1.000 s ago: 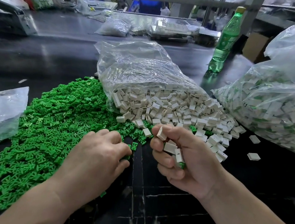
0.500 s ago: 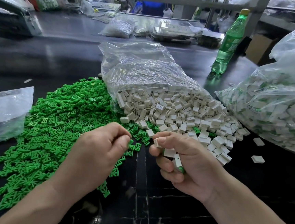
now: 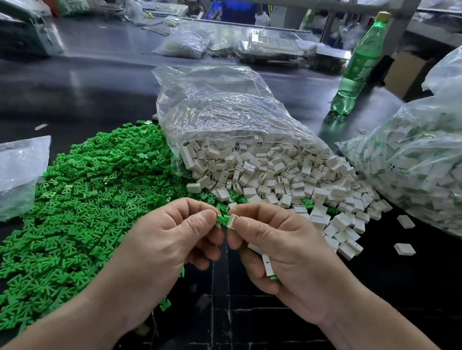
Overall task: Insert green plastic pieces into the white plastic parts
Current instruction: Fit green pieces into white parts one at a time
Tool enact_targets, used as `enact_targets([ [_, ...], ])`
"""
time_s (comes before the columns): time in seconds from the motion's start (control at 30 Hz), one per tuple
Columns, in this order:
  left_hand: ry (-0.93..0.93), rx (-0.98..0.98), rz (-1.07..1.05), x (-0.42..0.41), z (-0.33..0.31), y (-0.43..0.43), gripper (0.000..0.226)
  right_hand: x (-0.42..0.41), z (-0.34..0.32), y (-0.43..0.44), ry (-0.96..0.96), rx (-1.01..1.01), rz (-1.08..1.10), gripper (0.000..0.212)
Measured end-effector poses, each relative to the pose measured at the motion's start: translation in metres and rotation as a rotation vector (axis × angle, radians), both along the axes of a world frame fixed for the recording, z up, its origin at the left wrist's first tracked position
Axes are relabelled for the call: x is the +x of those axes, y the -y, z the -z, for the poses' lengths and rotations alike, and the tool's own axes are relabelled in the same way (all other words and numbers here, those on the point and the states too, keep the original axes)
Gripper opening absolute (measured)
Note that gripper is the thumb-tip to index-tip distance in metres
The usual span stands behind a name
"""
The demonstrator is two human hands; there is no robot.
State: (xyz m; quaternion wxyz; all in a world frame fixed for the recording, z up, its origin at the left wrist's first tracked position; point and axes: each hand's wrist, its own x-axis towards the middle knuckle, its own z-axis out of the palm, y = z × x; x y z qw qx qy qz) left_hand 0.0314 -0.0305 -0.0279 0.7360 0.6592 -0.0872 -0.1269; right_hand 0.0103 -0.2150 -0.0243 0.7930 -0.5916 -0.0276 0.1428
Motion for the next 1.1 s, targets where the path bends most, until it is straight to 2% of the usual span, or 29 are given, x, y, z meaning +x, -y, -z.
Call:
enact_targets([
  [0.27,0.033,-0.02,-0.046,-0.004,-0.004,0.003,0.022,0.0,0.002,0.0,0.082,-0.111,0.037,0.009],
  [0.73,0.135,0.071,-0.08,-0.008,-0.002,0.006,0.018,-0.005,0.001,-0.003,0.256,-0.351,0.073,0.012],
  [1.1,0.115,0.066,-0.117,-0.015,0.002,0.017,0.021,-0.012,0.001,-0.012,0.177,-0.361,0.12,0.019],
])
